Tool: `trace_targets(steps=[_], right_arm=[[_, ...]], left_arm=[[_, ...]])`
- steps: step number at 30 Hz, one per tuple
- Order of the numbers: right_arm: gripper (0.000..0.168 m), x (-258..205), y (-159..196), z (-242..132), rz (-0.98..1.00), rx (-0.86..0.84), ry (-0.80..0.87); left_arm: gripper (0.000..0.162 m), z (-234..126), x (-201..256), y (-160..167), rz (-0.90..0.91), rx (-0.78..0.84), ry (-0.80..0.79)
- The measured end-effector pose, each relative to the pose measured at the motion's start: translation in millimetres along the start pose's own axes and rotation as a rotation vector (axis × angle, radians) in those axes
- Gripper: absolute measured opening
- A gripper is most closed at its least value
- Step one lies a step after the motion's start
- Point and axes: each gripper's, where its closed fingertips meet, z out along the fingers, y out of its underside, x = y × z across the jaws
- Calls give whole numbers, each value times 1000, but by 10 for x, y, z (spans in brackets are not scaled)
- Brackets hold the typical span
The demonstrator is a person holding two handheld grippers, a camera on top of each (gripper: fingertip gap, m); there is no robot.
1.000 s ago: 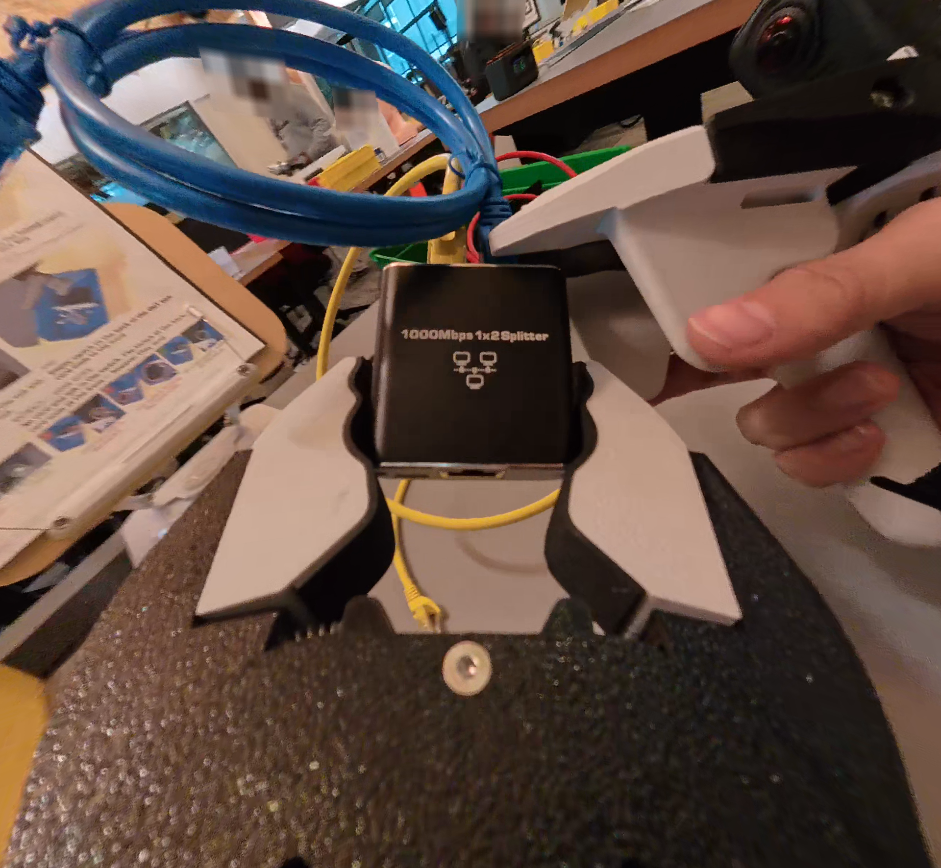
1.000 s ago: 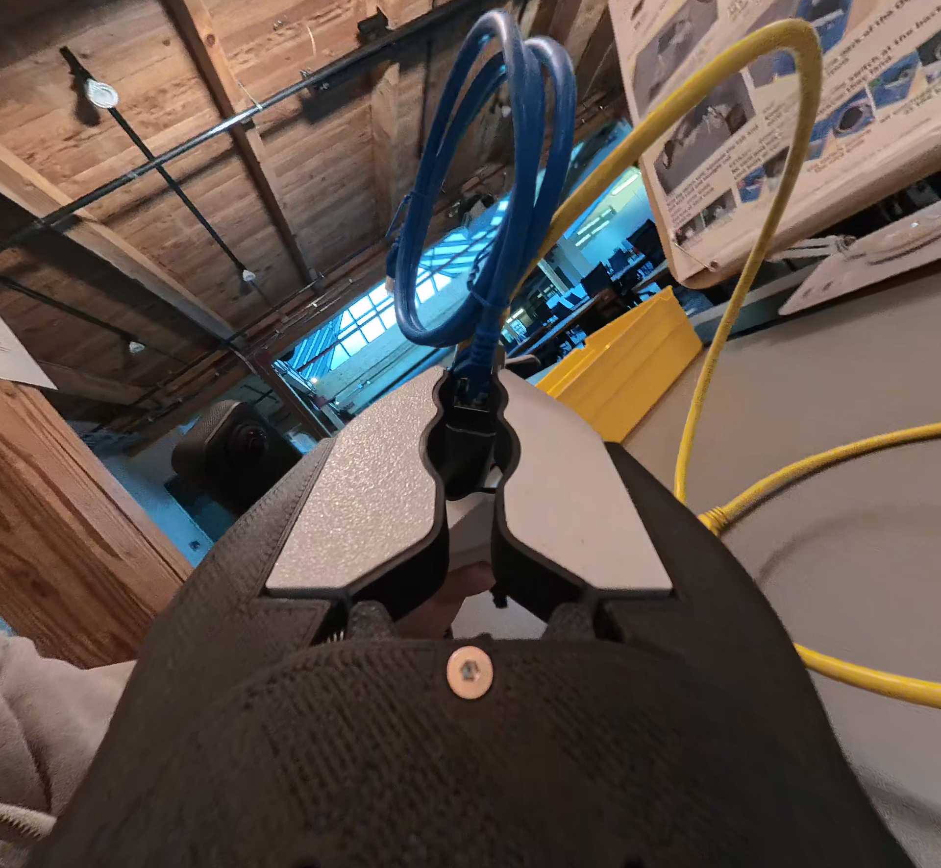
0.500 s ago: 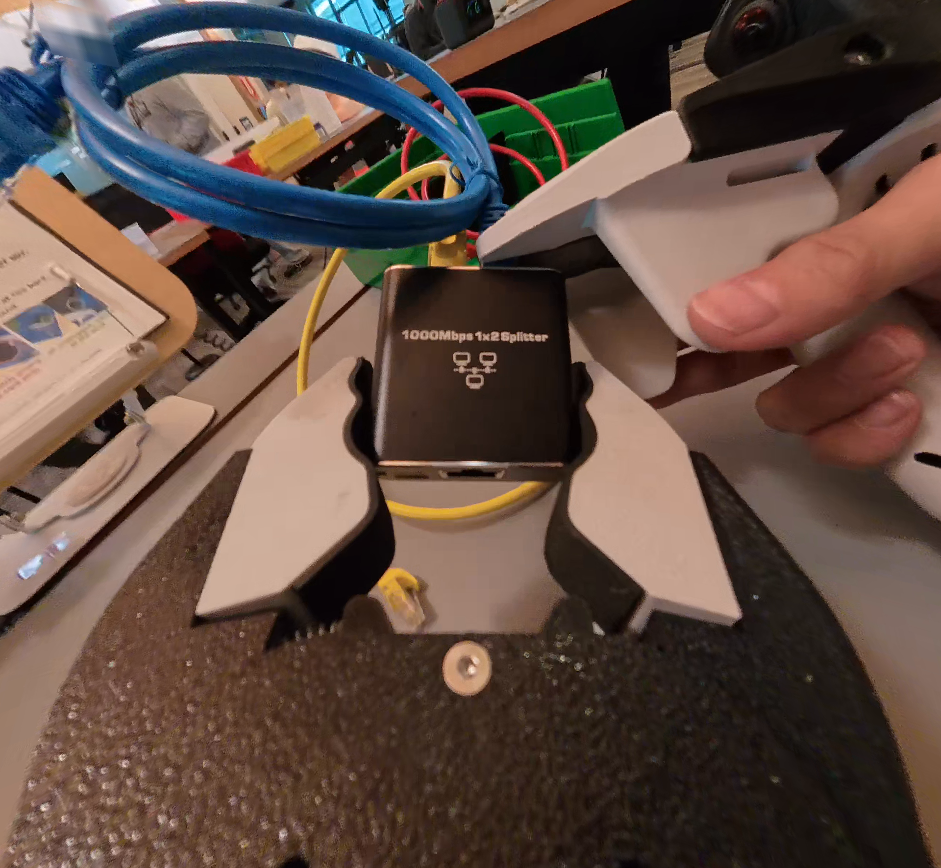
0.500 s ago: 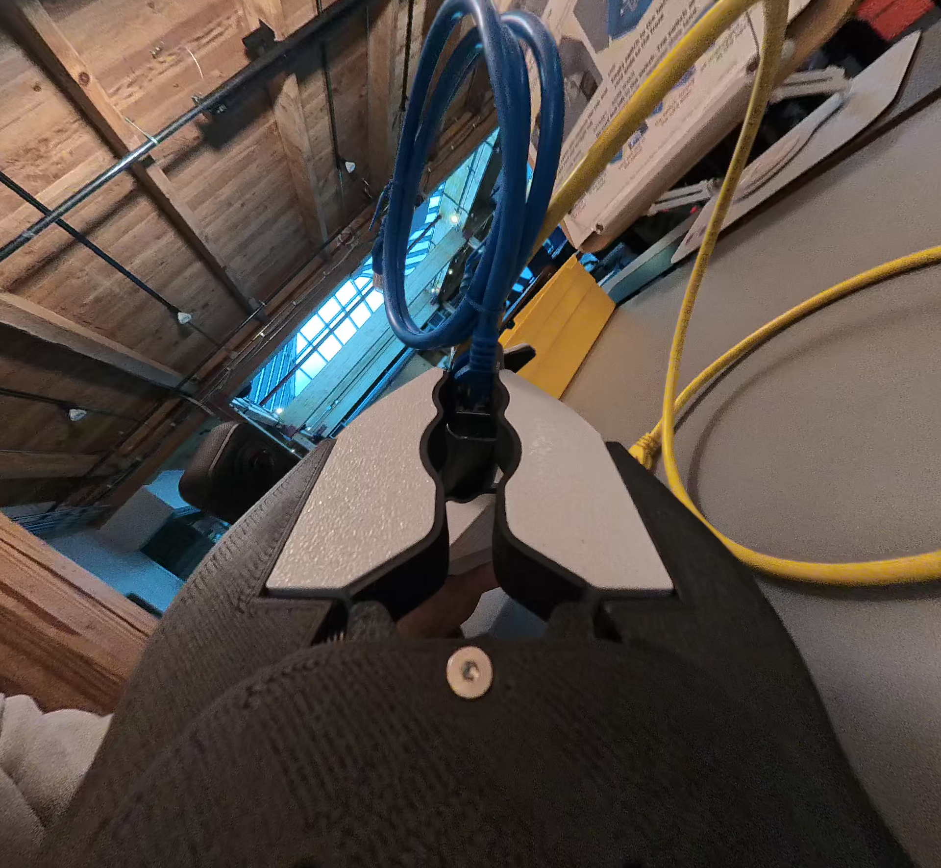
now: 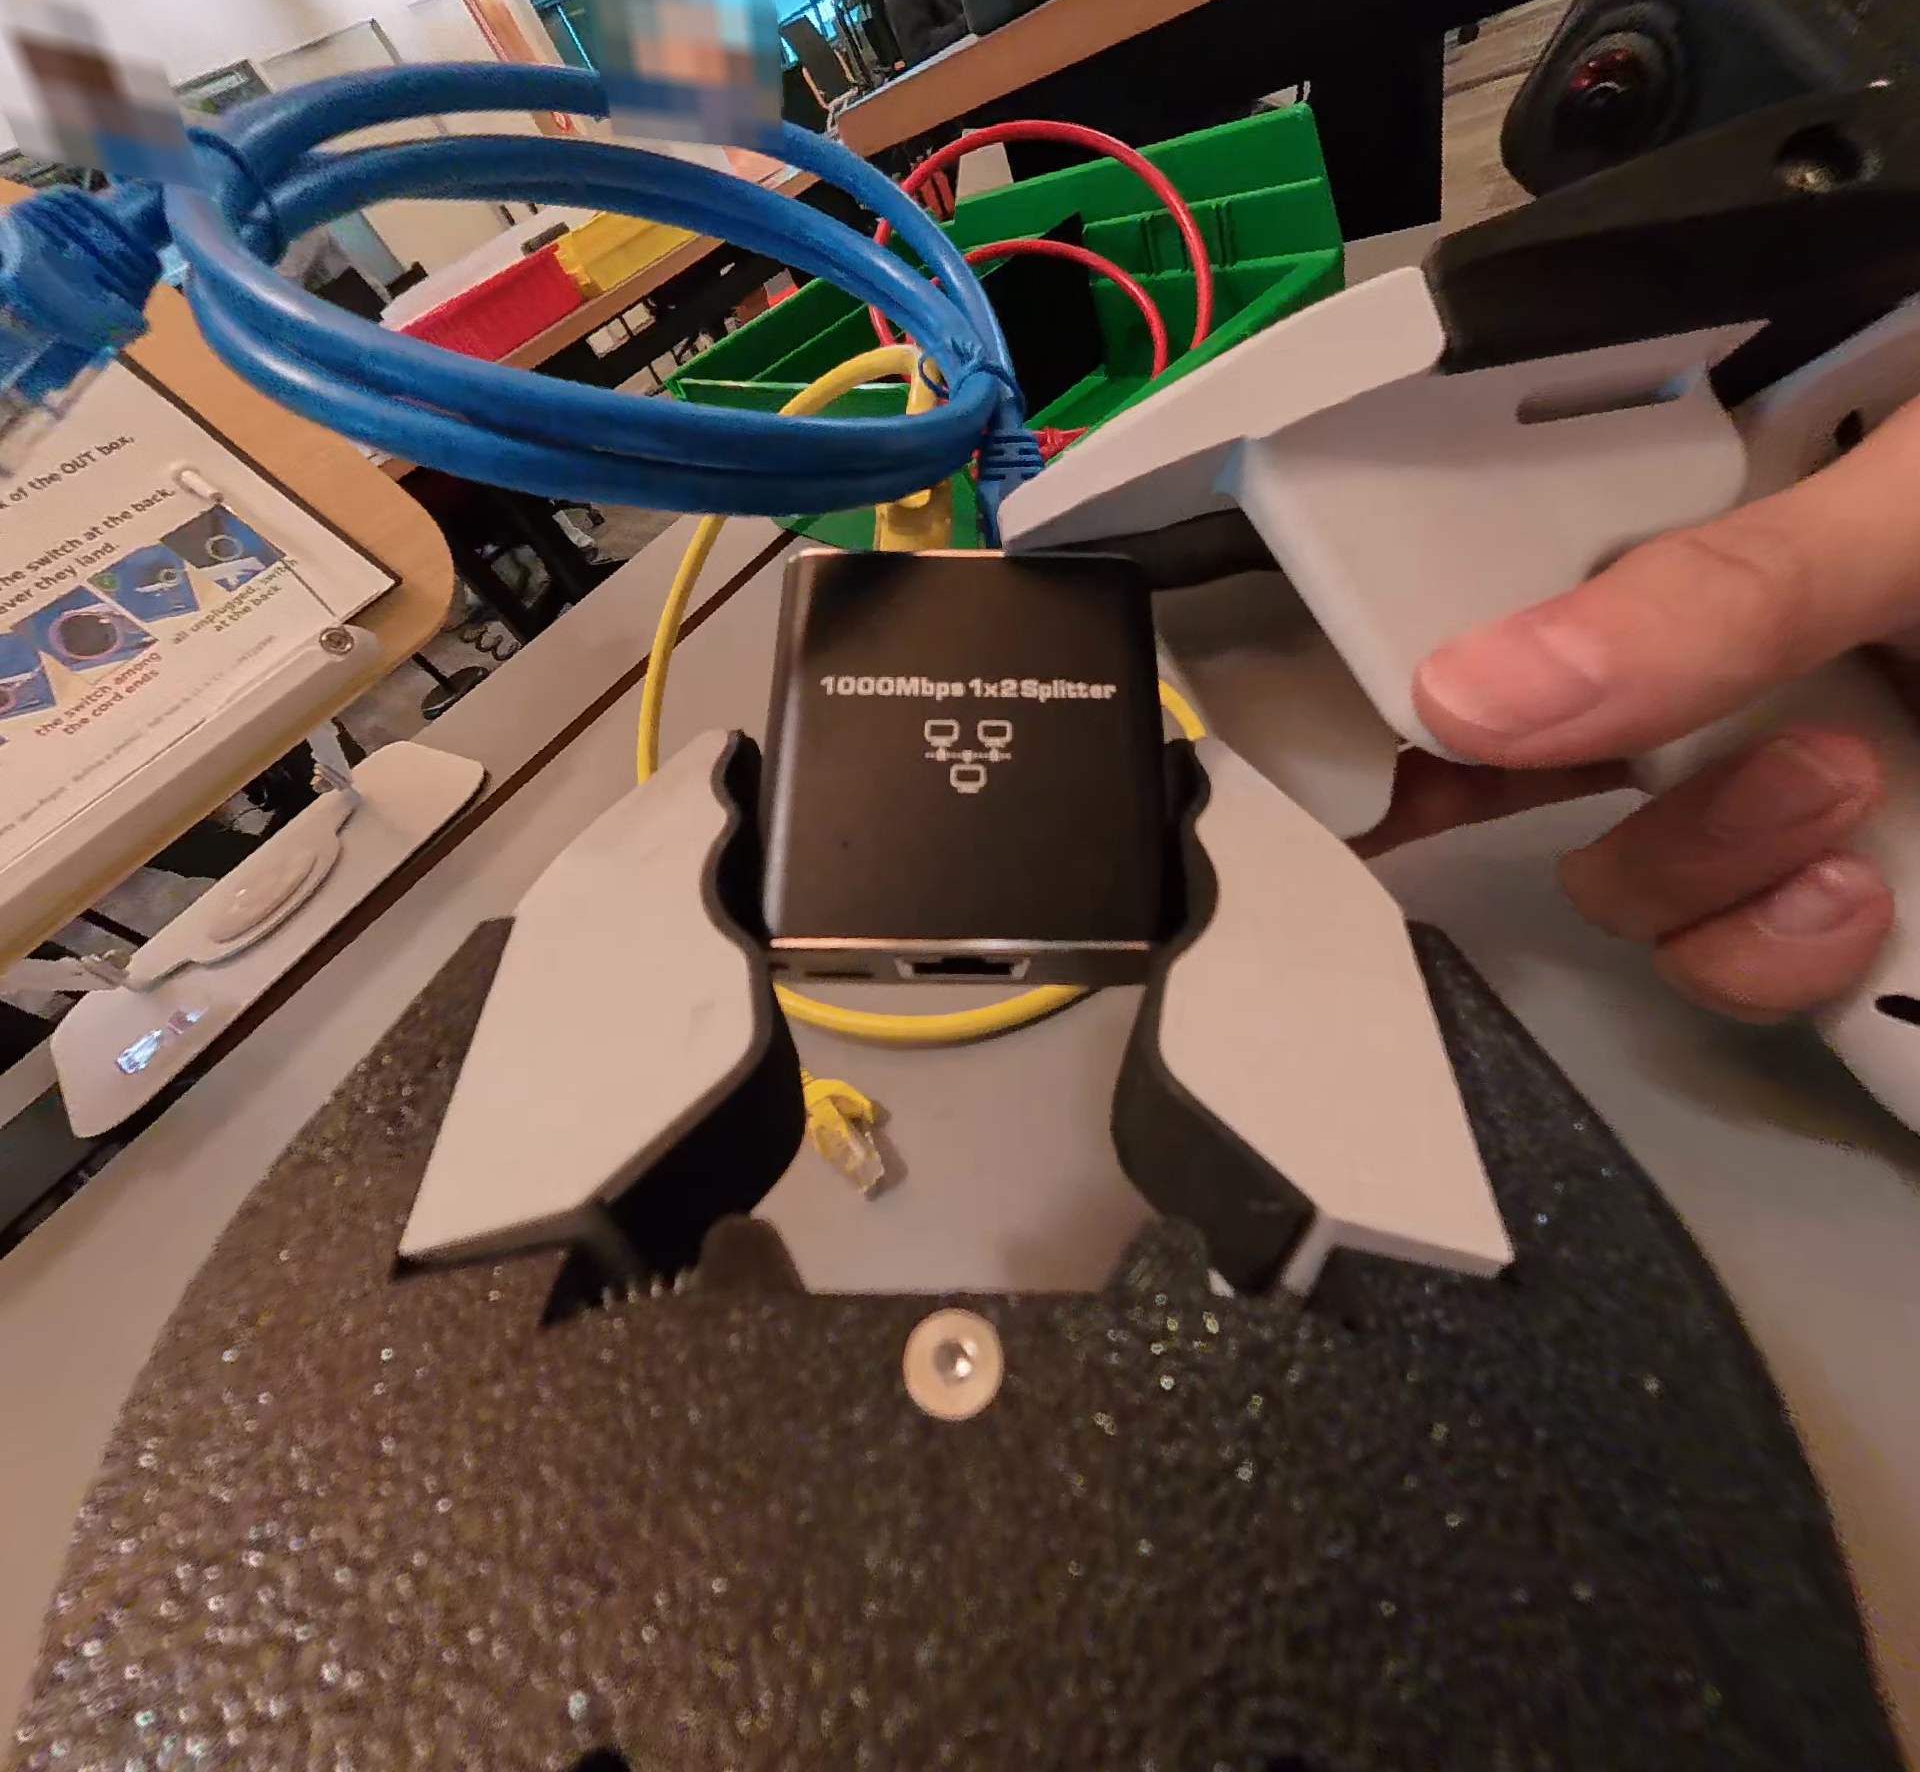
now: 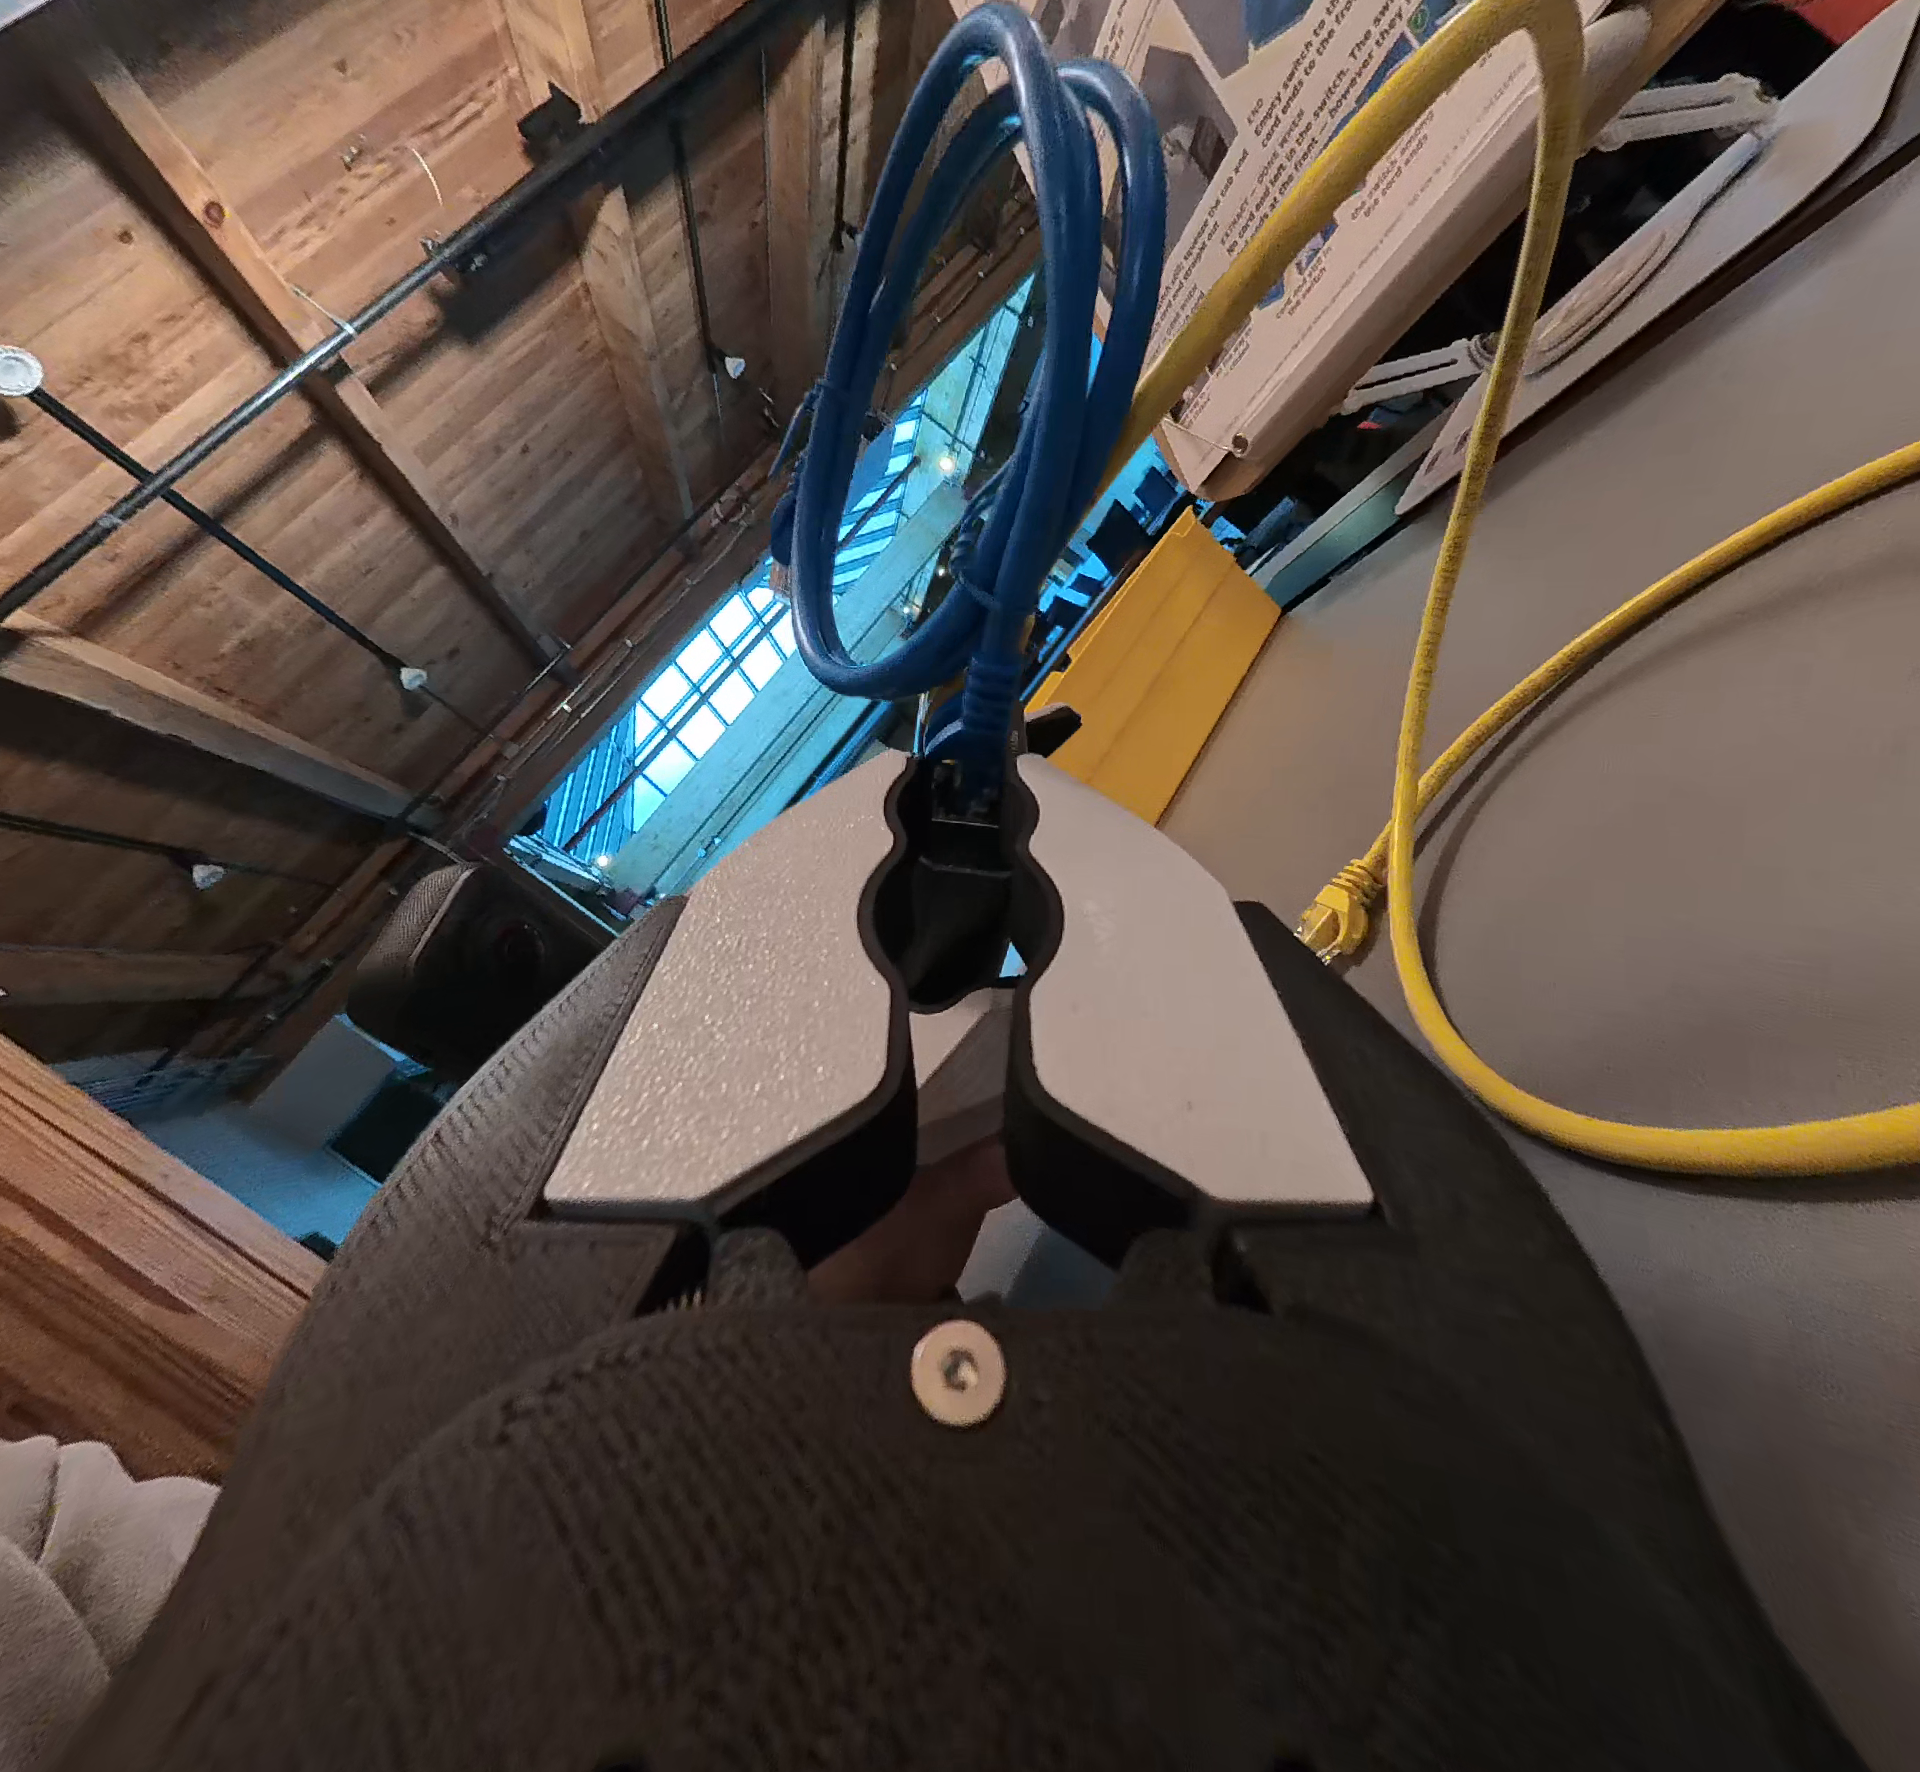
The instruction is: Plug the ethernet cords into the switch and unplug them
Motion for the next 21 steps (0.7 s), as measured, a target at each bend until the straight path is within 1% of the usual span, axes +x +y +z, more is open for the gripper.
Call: trace_targets(steps=[9,21], right_arm=[[14,-24,-1,-6,1,12,-15],[15,-46,1,-11,14,15,-44]], left_arm=[[74,-22,-21,-33,85,2,-59],[74,-34,-16,-61,103,13,-74]])
